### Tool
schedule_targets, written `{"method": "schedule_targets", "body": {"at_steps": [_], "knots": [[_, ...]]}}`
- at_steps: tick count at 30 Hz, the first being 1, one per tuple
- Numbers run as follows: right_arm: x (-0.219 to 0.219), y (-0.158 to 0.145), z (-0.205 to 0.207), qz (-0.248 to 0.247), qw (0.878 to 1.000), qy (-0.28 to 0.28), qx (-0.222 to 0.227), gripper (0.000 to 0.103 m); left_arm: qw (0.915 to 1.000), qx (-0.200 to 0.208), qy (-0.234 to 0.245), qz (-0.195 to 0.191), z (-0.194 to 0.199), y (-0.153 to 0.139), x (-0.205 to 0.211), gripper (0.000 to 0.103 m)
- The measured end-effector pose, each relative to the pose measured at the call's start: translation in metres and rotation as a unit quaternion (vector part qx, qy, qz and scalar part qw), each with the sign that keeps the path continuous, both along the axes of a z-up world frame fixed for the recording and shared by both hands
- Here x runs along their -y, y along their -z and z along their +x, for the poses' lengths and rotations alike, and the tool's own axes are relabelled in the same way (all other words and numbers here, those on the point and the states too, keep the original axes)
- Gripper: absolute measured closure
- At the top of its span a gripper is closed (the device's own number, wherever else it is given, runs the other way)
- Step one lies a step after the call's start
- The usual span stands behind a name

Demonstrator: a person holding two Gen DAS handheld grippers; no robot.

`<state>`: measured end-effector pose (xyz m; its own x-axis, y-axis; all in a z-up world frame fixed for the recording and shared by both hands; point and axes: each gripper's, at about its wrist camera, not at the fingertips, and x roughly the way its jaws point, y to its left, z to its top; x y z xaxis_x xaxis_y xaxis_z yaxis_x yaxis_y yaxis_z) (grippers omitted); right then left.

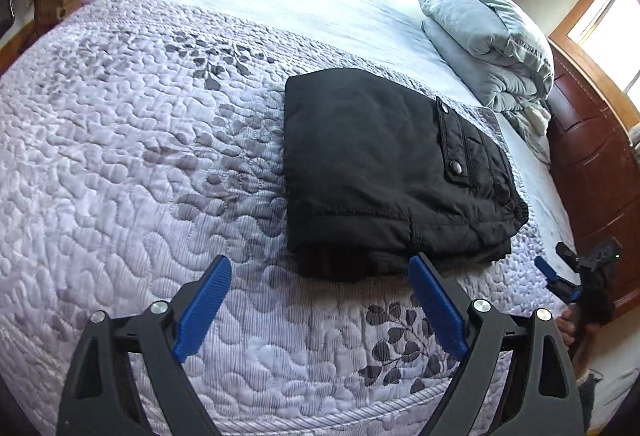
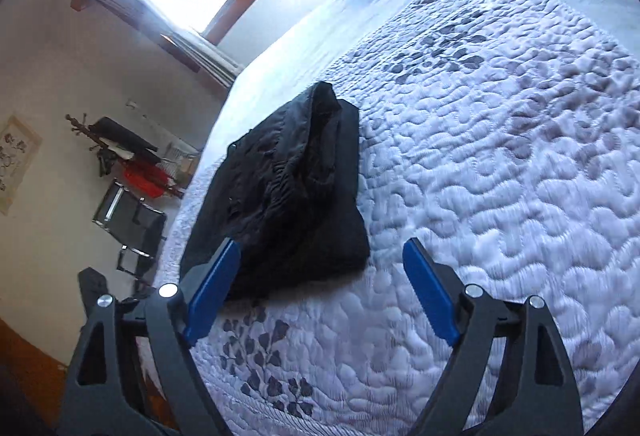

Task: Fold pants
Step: 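Open the right tool and lift it away from the folded pants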

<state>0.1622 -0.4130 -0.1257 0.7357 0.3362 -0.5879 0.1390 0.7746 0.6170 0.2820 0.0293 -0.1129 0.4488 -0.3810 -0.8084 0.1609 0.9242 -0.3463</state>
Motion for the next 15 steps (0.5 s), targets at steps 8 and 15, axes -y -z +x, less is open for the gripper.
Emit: {"method": "schedule_targets", "body": {"at_steps": [8, 15], "knots": [[-0.054, -0.022, -0.037, -0.142, 0.988, 0.025, -0.055, 0.006, 0.9986, 0.022, -0.002, 0.049, -0.050, -0.021, 0.024, 0.004], [-0.103, -0.036, -0.055, -0.206, 0.976, 0.017, -0.065, 0.003, 0.9977, 0.022, 0.015, 0.062, -0.081, -0.029, 0.045, 0.004]]}}
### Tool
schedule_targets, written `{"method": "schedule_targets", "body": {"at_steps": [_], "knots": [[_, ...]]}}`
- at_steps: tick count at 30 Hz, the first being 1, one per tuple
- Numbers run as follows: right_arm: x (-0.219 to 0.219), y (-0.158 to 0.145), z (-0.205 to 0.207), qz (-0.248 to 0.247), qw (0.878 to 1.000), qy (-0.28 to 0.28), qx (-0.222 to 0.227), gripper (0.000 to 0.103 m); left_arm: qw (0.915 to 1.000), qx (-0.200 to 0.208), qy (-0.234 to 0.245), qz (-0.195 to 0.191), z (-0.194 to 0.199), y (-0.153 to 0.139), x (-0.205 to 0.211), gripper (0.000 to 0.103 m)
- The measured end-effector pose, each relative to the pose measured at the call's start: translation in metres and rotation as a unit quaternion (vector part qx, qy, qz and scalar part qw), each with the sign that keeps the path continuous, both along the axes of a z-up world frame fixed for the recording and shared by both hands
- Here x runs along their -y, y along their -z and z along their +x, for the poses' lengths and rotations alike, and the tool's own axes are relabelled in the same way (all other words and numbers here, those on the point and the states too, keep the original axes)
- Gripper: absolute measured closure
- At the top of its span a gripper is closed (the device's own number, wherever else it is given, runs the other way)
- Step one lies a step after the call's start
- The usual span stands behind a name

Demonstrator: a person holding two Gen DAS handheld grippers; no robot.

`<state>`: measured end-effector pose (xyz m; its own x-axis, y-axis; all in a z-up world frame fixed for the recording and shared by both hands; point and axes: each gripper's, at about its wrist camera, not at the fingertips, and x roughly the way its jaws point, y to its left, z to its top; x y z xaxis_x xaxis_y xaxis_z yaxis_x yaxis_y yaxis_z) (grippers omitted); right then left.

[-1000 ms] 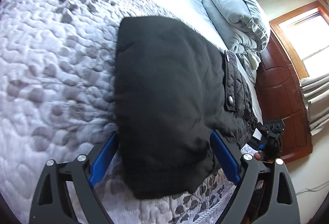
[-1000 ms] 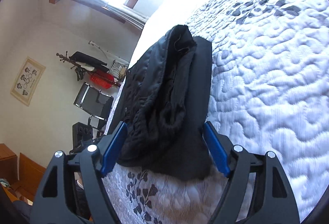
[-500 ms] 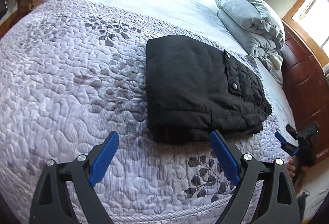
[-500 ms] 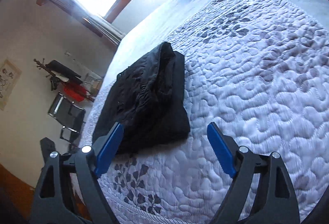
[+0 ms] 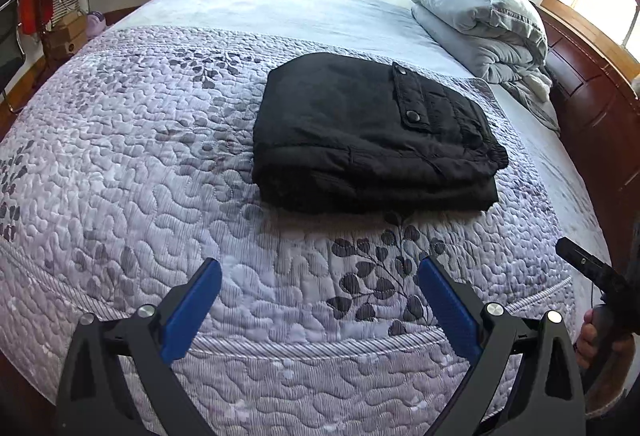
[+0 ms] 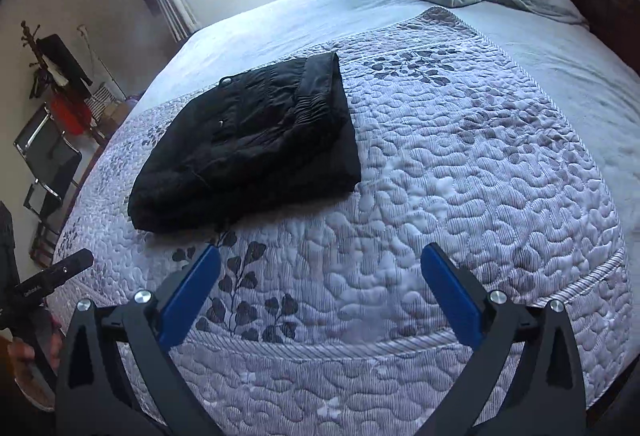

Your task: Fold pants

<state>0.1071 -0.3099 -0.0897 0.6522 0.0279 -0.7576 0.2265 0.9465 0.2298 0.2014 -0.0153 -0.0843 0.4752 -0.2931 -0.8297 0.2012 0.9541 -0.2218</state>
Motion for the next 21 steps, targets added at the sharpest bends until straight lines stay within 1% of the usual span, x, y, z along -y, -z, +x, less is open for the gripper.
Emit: {"method": "schedule_targets", "body": {"at_steps": [3, 6, 11, 15, 19, 21], "knots": [[-0.020, -0.008, -0.008, -0.033, 0.999, -0.003, 0.002, 0.003, 0.9998, 0.010, 0.012, 0.016, -0.013, -0.007, 0.008, 0.004], [-0.032, -0.016, -0.013, -0.050, 0.999, -0.003, 0.002, 0.003, 0.9994, 0.015, 0.020, 0.025, -0.025, -0.015, 0.013, 0.004], [-0.047, -0.026, -0.023, -0.069, 0.998, -0.003, 0.003, 0.003, 0.9990, 0.038, 0.015, 0.020, -0.039, -0.031, 0.011, 0.004], [-0.059, -0.040, -0.032, -0.079, 0.997, -0.012, 0.021, 0.003, 0.9974, 0.072, 0.002, 0.004, -0.053, -0.047, 0.006, 0.004], [-0.067, -0.055, -0.042, -0.086, 0.995, -0.017, 0.052, 0.003, 0.9950, 0.088, -0.021, -0.043, -0.065, -0.058, -0.003, 0.004], [-0.071, -0.062, -0.048, -0.095, 0.993, -0.018, 0.069, 0.003, 0.9929, 0.101, -0.032, -0.054, -0.069, -0.063, -0.006, 0.004]]}}
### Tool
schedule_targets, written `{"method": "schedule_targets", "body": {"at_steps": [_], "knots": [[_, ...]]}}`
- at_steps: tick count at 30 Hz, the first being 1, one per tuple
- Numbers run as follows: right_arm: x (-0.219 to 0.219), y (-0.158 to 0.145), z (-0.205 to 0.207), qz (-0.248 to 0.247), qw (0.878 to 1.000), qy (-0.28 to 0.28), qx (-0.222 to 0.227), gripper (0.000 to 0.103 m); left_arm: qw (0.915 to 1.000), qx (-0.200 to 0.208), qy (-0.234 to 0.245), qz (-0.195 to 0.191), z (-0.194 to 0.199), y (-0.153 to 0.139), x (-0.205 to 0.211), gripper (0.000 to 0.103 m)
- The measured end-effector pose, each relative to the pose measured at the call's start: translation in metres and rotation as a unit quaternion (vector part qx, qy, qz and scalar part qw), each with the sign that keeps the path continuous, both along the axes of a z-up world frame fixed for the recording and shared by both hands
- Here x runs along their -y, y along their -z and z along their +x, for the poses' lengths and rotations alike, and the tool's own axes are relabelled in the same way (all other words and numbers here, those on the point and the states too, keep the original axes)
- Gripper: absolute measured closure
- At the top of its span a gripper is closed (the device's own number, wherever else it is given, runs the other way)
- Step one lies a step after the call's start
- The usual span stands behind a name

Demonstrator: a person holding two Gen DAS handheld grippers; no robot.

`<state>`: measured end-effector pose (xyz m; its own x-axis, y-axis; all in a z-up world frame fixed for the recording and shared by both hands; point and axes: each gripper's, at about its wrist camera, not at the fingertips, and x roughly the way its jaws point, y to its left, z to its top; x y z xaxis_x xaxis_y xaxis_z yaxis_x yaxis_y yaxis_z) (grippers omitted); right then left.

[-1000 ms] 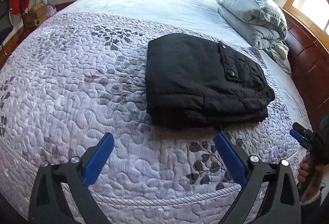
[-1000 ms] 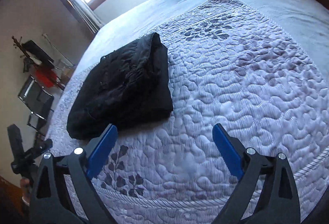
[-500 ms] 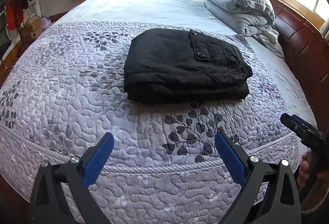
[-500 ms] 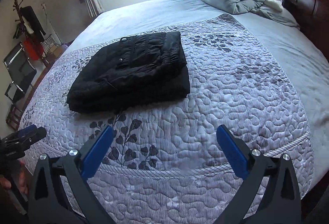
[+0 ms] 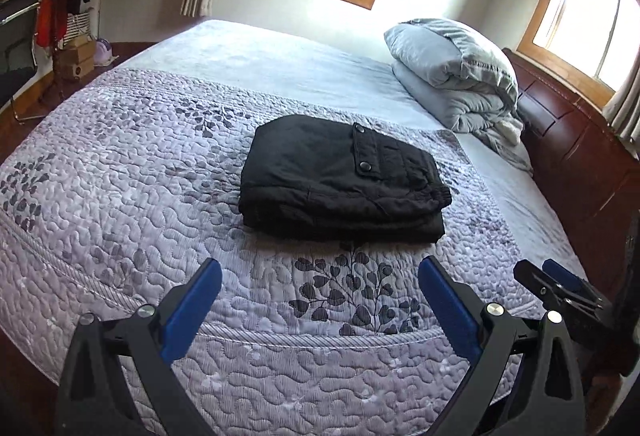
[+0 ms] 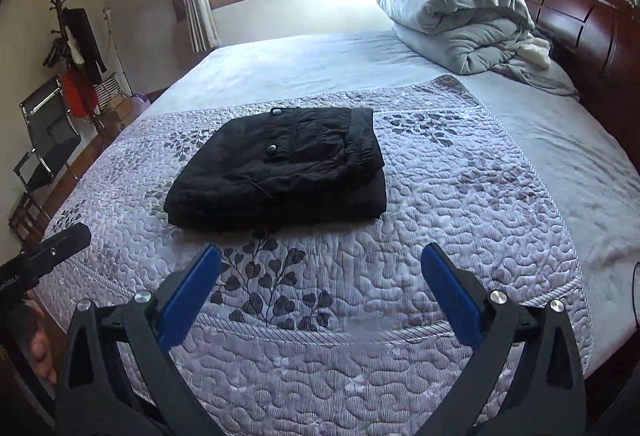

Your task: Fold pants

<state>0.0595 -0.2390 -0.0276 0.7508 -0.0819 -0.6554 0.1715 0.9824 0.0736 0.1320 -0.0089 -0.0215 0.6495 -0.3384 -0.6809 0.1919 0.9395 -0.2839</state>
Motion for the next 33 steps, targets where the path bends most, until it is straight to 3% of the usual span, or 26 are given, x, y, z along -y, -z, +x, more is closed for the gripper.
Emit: {"method": "schedule_targets", "body": {"at_steps": [5, 8, 16, 24, 33], "knots": [[-0.011, -0.009, -0.008, -0.038, 0.999, 0.005, 0.018, 0.003, 0.9983, 0.023, -0.003, 0.053, -0.007, -0.009, 0.007, 0.004], [-0.014, -0.010, -0.011, -0.038, 0.999, 0.006, 0.021, 0.003, 0.9987, 0.003, 0.015, 0.048, -0.009, -0.013, 0.010, 0.004], [-0.021, -0.010, -0.016, -0.032, 0.999, 0.000, 0.020, 0.003, 0.9974, 0.006, 0.025, 0.068, -0.017, -0.025, 0.019, 0.004], [-0.018, -0.008, -0.017, -0.029, 0.999, 0.027, 0.013, 0.003, 0.9910, 0.047, 0.046, 0.117, -0.028, -0.039, 0.031, 0.004], [-0.021, -0.011, -0.017, -0.039, 0.999, 0.034, 0.005, 0.003, 0.9915, 0.051, 0.049, 0.109, -0.032, -0.045, 0.032, 0.004]]}}
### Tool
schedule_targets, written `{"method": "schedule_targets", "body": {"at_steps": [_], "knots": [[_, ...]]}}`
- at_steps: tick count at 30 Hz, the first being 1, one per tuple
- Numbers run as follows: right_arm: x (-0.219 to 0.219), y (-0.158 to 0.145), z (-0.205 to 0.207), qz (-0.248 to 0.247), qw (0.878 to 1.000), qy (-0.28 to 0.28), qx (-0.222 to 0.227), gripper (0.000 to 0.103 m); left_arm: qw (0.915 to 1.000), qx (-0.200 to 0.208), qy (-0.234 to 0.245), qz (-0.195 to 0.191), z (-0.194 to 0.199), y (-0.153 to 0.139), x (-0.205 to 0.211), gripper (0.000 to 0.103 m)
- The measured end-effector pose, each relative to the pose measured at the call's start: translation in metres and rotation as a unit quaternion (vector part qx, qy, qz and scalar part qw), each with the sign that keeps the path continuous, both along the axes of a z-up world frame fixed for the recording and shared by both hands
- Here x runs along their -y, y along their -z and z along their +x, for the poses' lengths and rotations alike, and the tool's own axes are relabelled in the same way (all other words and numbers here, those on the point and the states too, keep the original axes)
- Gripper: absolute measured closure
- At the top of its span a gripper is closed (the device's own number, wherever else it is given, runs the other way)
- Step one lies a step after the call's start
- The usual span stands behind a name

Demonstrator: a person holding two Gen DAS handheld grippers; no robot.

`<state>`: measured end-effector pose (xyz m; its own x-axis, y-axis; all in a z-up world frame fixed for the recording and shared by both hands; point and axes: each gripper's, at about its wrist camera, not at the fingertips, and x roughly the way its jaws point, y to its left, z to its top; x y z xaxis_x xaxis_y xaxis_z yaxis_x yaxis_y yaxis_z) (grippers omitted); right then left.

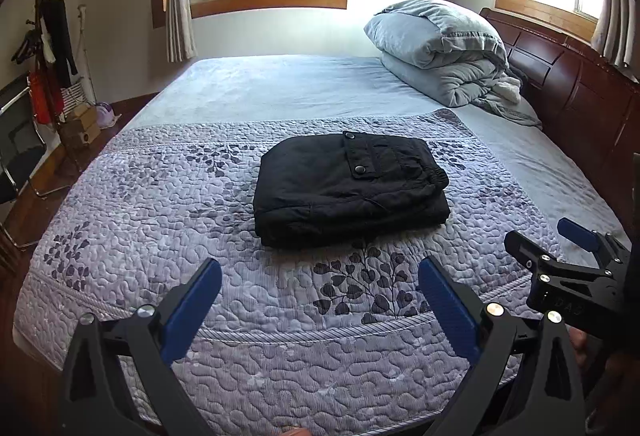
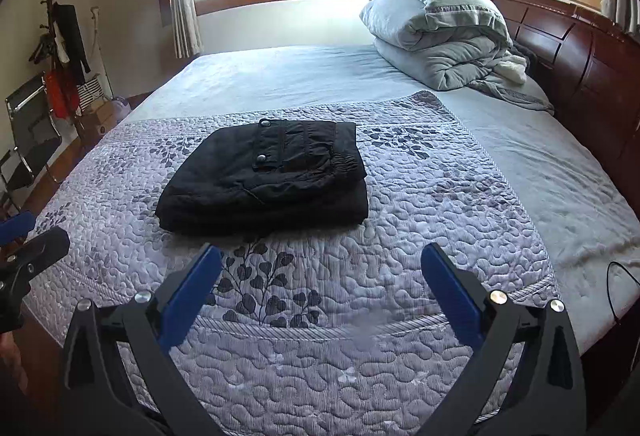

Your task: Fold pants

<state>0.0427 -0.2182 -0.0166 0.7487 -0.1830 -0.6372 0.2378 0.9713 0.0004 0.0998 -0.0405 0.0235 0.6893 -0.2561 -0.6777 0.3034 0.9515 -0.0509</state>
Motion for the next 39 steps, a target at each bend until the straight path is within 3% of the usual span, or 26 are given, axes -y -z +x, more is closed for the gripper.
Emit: {"method": "schedule_targets", "body": {"at_steps": [39], "knots": [[0.002, 0.005, 0.006, -0.013, 1.000, 0.013, -0.021, 0.003, 0.9995, -0.023, -0.006, 0.019, 0.008, 0.011, 0.000, 0.004]]}}
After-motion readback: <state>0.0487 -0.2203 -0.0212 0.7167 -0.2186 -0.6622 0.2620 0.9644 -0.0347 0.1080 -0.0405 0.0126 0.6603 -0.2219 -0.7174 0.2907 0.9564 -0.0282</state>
